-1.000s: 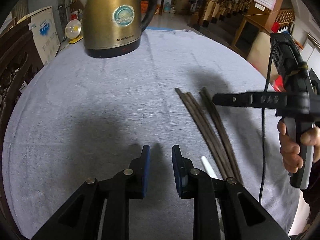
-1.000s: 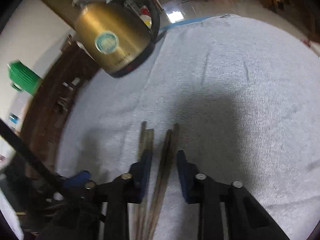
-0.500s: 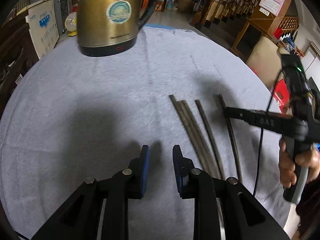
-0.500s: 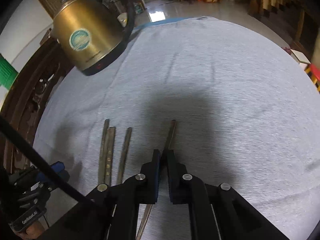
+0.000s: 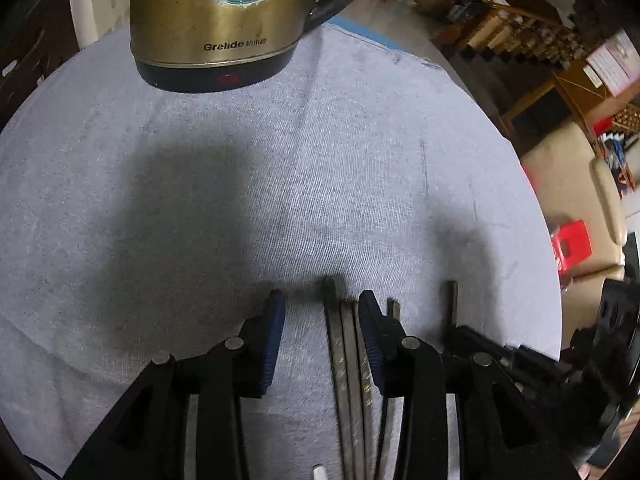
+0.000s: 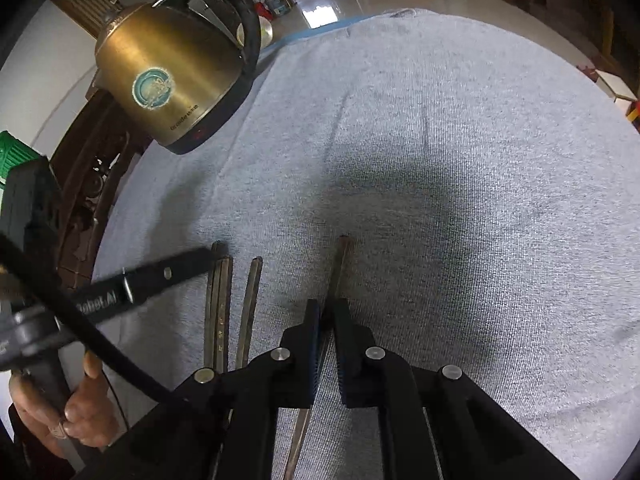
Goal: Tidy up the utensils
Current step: 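Grasp a chopstick with the right tool while the left tool grasps chopsticks, then lift the chopsticks with both tools and lower them into the grey cup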
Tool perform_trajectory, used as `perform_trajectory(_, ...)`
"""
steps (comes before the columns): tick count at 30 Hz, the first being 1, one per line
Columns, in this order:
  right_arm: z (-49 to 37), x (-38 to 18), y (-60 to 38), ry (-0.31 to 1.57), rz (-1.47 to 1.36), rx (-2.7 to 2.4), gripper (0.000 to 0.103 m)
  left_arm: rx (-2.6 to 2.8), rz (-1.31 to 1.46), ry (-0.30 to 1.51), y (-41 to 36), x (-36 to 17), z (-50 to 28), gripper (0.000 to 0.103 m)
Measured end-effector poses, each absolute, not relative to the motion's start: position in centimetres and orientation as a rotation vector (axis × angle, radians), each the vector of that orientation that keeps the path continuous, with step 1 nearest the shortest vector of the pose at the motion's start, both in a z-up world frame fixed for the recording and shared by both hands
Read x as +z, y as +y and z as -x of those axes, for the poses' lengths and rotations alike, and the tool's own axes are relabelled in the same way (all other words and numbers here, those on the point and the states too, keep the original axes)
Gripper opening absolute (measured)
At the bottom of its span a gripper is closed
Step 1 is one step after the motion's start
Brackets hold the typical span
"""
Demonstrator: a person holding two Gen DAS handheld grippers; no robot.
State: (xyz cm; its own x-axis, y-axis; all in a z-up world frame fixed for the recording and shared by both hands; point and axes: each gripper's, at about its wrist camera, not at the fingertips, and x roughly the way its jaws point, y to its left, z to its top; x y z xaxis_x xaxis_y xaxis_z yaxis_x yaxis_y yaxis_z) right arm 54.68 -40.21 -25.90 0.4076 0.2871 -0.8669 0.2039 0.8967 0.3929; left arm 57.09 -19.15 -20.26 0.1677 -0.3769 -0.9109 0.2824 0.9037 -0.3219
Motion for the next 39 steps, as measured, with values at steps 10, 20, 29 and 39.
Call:
perform_trajectory(10,-55.1,-25.7,-38.8,1.190,-0.403,0.037,0.009,-0.277,0.019,1.405,-21.9,-20.7,-58.7,0.020)
perform_trajectory(20,-52.8,-25.6,-39.5,1.181,-0.354,0.011,0.009,-0.309,-0.084,1.406,-21.5,-21.4,-57.2,0.007)
perform_trajectory(29,-51.9,-25.3,-40.3,1.274,-0.342,-0.063,0.016,-0.307,-0.044,1.470,-19.0,-21.9,-56.2,0.021)
perform_trajectory(39,-52.6,-25.1,-37.5,1.258,-0.169,-0.108,0.006,-0.288,-0.156,1.352,-21.8,-21.8,-54.1,0.008)
